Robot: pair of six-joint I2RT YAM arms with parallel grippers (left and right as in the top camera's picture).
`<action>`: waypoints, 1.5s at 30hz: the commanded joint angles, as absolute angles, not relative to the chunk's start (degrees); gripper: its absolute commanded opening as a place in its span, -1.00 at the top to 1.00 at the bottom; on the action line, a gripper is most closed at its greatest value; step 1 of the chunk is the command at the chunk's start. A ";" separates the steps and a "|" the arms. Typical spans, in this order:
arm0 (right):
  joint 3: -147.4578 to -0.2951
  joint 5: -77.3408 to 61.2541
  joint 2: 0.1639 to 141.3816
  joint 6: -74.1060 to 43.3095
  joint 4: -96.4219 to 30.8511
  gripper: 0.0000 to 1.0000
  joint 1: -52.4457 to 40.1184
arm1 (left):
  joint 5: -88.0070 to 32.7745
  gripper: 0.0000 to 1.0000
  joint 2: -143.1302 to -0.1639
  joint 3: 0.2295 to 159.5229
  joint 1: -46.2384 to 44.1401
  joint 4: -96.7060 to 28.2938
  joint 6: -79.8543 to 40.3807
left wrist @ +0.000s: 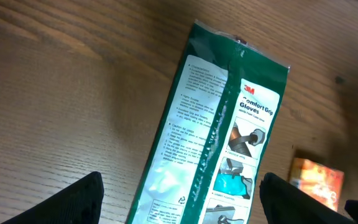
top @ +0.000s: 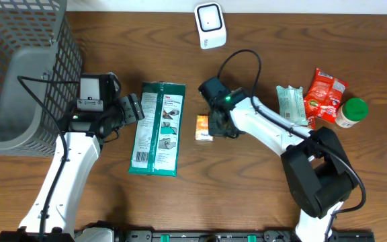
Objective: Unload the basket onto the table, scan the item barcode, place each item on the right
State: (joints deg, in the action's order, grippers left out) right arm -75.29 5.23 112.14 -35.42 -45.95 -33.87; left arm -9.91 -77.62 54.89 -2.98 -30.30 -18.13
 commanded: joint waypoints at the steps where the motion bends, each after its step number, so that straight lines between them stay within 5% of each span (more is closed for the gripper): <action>1: -74.87 5.28 112.62 -37.32 -45.69 0.98 -33.41 | -9.34 -0.61 -77.84 54.65 -2.74 -30.61 -17.58; 12: -75.68 -9.63 110.04 -34.68 -39.57 0.98 -30.92 | -9.34 -0.62 -77.84 54.65 -2.74 -30.61 -17.58; 45: -75.72 -10.09 109.65 -33.80 -39.90 0.98 -32.32 | -9.37 -0.63 -77.87 54.65 -2.76 -30.63 -17.61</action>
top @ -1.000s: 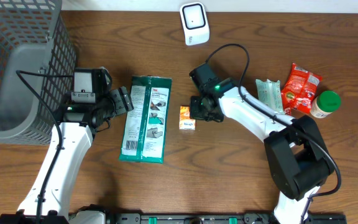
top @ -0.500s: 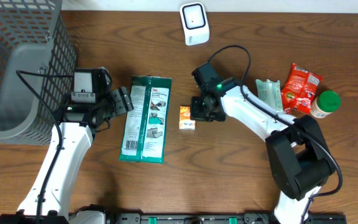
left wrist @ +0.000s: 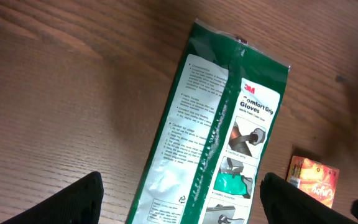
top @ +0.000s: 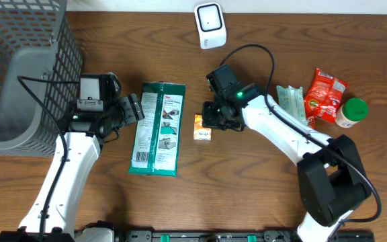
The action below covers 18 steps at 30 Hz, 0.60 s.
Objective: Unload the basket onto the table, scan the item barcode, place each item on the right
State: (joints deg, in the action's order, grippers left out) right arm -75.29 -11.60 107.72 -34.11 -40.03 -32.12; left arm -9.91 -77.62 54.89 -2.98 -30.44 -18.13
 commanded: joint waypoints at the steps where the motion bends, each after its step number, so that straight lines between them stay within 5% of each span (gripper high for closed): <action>1: -75.66 -10.09 109.93 -33.80 -39.90 0.98 -32.32 | -9.37 -0.62 -77.87 54.65 -2.76 -30.63 -17.61; 18: -75.61 -5.85 113.93 -33.80 -41.17 0.98 -32.34 | -9.37 -0.63 -77.84 54.65 -2.76 -30.63 -17.61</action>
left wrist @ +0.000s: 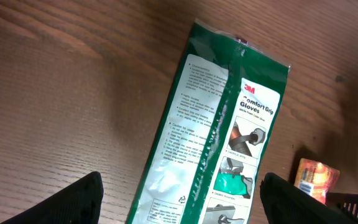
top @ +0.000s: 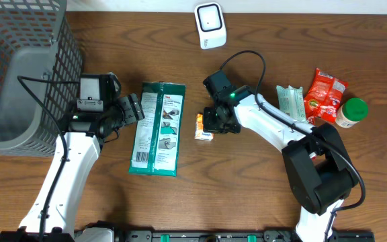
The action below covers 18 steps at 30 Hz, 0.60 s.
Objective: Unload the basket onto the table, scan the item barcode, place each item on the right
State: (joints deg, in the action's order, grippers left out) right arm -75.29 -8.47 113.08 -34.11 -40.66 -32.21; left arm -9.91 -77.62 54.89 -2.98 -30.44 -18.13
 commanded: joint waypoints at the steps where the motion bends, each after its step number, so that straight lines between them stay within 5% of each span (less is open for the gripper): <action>1: -75.61 -5.85 113.93 -33.80 -41.17 0.98 -32.36 | -9.37 -0.63 -77.87 54.65 -2.76 -30.63 -17.61; 18: -74.17 -4.38 114.04 -34.92 -40.14 0.98 -32.36 | -9.37 -0.63 -77.87 54.65 -2.76 -30.63 -17.61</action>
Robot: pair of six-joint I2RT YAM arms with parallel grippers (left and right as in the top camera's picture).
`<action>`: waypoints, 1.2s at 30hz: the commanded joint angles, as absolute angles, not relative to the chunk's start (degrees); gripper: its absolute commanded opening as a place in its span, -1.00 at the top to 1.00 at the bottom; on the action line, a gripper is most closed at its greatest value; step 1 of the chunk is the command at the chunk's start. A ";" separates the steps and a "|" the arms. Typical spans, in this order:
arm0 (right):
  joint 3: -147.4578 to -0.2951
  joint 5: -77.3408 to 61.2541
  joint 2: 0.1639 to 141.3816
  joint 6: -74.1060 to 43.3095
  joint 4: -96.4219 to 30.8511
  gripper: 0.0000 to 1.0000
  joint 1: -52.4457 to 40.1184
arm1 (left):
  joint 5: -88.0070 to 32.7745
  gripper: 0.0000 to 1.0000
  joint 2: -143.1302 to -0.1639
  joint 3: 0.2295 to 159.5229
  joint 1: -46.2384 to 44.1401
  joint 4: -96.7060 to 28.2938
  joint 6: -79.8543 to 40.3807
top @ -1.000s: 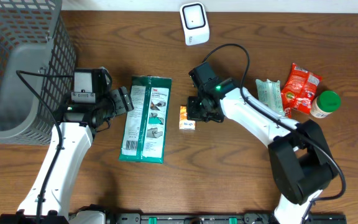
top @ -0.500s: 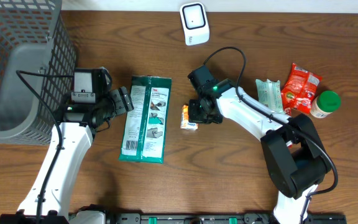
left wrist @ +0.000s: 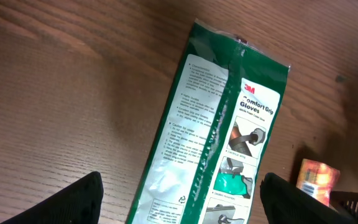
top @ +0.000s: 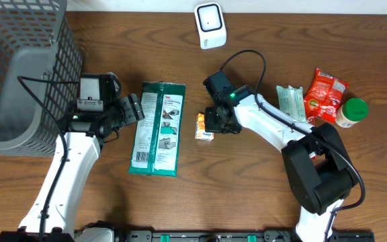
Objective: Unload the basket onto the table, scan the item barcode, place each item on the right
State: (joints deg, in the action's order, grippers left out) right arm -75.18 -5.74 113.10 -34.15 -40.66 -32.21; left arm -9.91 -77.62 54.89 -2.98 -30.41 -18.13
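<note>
A small orange box [top: 203, 126] lies on the table right of a green 3M gloves pack [top: 158, 128]. It looks narrow, as if tipped on edge. My right gripper [top: 212, 124] is down against the box's right side, its jaws hidden under the wrist. In the left wrist view the box [left wrist: 316, 182] shows at the lower right, with a black ribbed finger [left wrist: 353, 200] just beside it. The white scanner [top: 209, 25] stands at the far edge. My left gripper [top: 132, 107] hangs open by the gloves pack [left wrist: 219, 130], holding nothing.
A grey wire basket [top: 19, 74] fills the far left corner. At the right lie a clear green-printed packet [top: 291, 104], a red snack packet [top: 324, 96] and a bottle with a green cap [top: 352, 111].
Almost nothing differs. My right gripper stays low against the orange box, which looks tipped a touch further. The left arm has not moved.
My right gripper was first over the orange box, which lay flat. Then it stood back from the box, which lay slightly further left. After that it was down at the box's right side with the box looking narrower, and it is still there. The left arm stayed put.
</note>
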 commanded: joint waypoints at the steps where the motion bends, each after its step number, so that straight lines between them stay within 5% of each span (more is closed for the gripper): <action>1: -73.95 -4.40 114.04 -34.92 -39.77 0.98 -32.36 | -9.37 -0.63 -77.87 54.65 -2.76 -30.63 -17.61; 36: -73.52 -10.81 106.72 -32.49 -36.99 0.98 -30.65 | -9.39 -0.63 -77.87 54.65 -2.76 -30.65 -17.61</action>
State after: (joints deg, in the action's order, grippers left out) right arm -72.23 -8.25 109.38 -33.43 -37.06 -30.35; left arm -9.91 -77.62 54.89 -2.98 -30.46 -18.13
